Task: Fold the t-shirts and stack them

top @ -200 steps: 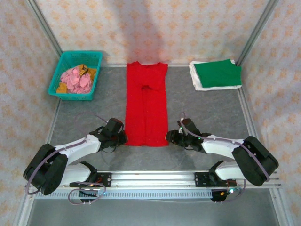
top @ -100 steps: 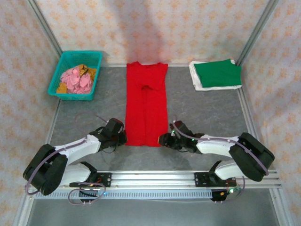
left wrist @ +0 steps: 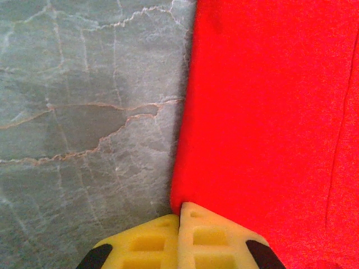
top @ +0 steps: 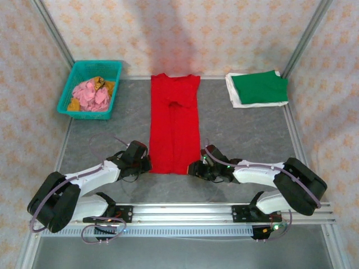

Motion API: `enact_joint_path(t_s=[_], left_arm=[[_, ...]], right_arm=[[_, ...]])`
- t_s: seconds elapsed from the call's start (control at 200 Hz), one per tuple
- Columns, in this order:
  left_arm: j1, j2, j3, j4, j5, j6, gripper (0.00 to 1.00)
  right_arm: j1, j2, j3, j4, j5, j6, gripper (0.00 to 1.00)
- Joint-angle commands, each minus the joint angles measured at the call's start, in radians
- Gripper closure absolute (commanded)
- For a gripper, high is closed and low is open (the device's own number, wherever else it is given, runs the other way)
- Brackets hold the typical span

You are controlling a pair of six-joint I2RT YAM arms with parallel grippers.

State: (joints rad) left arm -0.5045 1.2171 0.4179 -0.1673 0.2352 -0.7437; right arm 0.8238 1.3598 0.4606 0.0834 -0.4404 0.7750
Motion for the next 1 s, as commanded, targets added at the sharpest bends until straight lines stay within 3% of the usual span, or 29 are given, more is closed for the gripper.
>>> enact_joint_path(t_s=[0.0, 0.53, 0.796, 0.996], left_arm=[[-0.022, 0.020, -0.016, 0.071, -0.009, -0.004, 1.00], [-0.022, -0.006, -0.007, 0.050, -0.014, 0.003, 1.00], [-0.022, -0.039, -0.005, 0.029, -0.018, 0.007, 1.00], [-0.059, -0.096, -0.009, -0.040, -0.052, 0.011, 1.00]], right_arm=[[-0.015, 0.018, 0.032, -0.042, 0.105, 0.012, 0.57], [-0.031, 0.013, 0.075, -0.083, 0.116, 0.030, 0.64], [-0.031, 0.007, 0.088, -0.062, 0.070, 0.011, 0.90], [-0.014, -0.041, 0.040, -0.053, 0.048, -0.009, 1.00]])
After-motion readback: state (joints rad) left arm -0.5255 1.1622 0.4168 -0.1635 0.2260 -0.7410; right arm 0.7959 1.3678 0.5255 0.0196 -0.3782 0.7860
